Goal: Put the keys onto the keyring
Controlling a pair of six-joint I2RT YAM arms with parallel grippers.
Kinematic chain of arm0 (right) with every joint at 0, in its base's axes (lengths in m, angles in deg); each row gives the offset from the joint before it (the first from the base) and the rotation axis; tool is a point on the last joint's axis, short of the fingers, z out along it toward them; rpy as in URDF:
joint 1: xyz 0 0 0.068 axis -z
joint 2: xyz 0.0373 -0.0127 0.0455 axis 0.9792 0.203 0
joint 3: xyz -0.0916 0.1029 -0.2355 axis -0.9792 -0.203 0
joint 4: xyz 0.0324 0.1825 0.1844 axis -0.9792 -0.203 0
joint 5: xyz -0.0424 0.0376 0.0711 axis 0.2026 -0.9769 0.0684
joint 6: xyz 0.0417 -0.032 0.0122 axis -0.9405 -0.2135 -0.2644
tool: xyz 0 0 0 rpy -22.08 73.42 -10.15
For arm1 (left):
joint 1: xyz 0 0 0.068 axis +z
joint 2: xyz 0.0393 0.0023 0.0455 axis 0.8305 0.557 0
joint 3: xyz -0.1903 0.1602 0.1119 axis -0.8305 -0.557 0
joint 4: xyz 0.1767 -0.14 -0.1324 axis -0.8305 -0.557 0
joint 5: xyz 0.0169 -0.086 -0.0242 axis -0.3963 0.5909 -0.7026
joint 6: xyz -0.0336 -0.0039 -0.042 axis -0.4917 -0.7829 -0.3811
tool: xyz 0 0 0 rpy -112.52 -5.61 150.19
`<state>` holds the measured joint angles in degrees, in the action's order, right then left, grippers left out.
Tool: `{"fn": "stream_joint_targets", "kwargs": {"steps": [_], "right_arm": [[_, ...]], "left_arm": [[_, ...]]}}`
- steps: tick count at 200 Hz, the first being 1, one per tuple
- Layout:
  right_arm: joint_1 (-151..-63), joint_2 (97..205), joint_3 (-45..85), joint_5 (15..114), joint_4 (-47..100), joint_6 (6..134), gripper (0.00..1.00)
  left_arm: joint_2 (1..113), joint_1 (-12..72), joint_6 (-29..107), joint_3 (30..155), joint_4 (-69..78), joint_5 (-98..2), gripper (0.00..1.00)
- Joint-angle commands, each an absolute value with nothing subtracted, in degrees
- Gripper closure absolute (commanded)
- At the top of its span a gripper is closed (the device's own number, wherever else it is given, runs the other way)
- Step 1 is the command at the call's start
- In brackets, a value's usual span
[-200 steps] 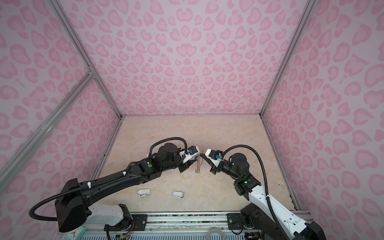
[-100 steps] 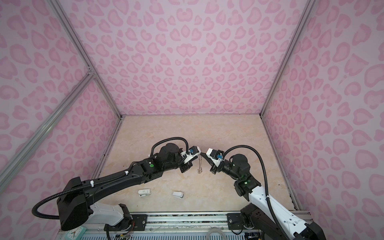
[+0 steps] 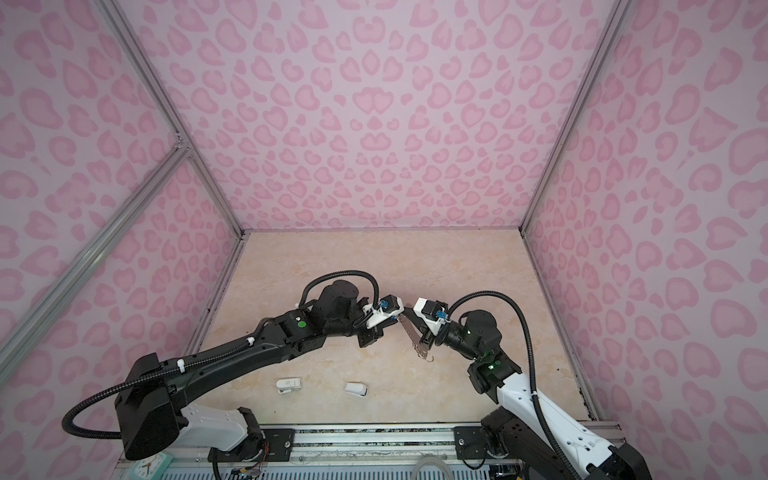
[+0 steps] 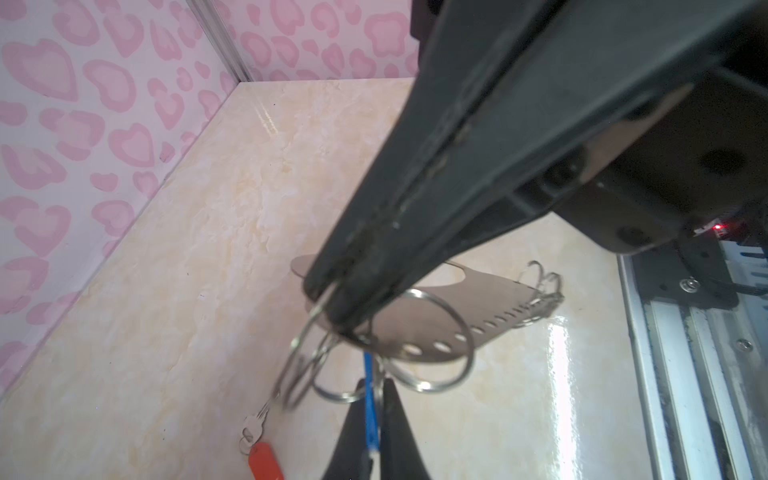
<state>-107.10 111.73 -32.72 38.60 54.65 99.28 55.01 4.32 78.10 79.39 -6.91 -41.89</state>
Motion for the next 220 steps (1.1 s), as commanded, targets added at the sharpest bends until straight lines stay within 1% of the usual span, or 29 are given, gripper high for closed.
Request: {"fn": "stream_joint_targets", "kwargs": {"steps": [1,10,13,19,41,76,109,111,113,131,167,220], "right_arm": [[-107.14,110.96,-33.39,37.81,56.68,99.67,1.0],[-107.12,110.56,-33.48,37.7,56.05,99.96,1.0],[-107.07,110.43,-33.44,37.55,55.83,100.14,1.0],[-107.07,110.25,-33.47,37.25,55.45,100.45,1.0],[-106.84,110.05,-33.23,36.5,54.13,101.53,1.0],[-106.79,110.57,-32.92,36.09,54.27,101.74,1.0],[-106.79,110.93,-33.06,35.28,55.9,100.96,1.0],[-106.79,110.93,-33.12,35.22,56.04,100.85,1.0],[-106.83,110.93,-33.13,35.18,56.14,100.77,1.0],[-106.86,110.93,-33.22,34.73,56.36,100.65,1.0],[-106.99,110.84,-32.96,34.49,56.29,100.51,1.0],[-107.21,110.66,-32.74,33.77,55.79,100.28,1.0]], "left_arm": [[53.62,5.27,78.57,79.97,-8.44,-41.52,0.65],[52.48,6.14,78.6,79.36,-8.36,-41.96,0.65],[52.01,6.44,78.59,79.14,-8.32,-42.03,0.6],[51.23,7.08,78.63,78.73,-8.28,-42.06,0.59],[48.95,8.48,81.73,79.66,-10.73,-42.82,0.57],[47.3,9.36,86.64,82.91,-15.79,-37.58,0.6],[48.21,9.33,87.44,84.93,-16.09,-32.69,0.62],[48.34,9.38,87.48,85.17,-16.24,-32.42,0.66],[48.49,9.39,87.52,85.36,-16.34,-32.05,0.67],[49.91,9.39,87.89,87.39,-17.94,-30.15,0.7],[51.65,9.31,88.83,88.52,-19.12,-28.55,0.74],[53.84,9.22,89.2,89.97,-19.21,-28.61,0.77]]}}
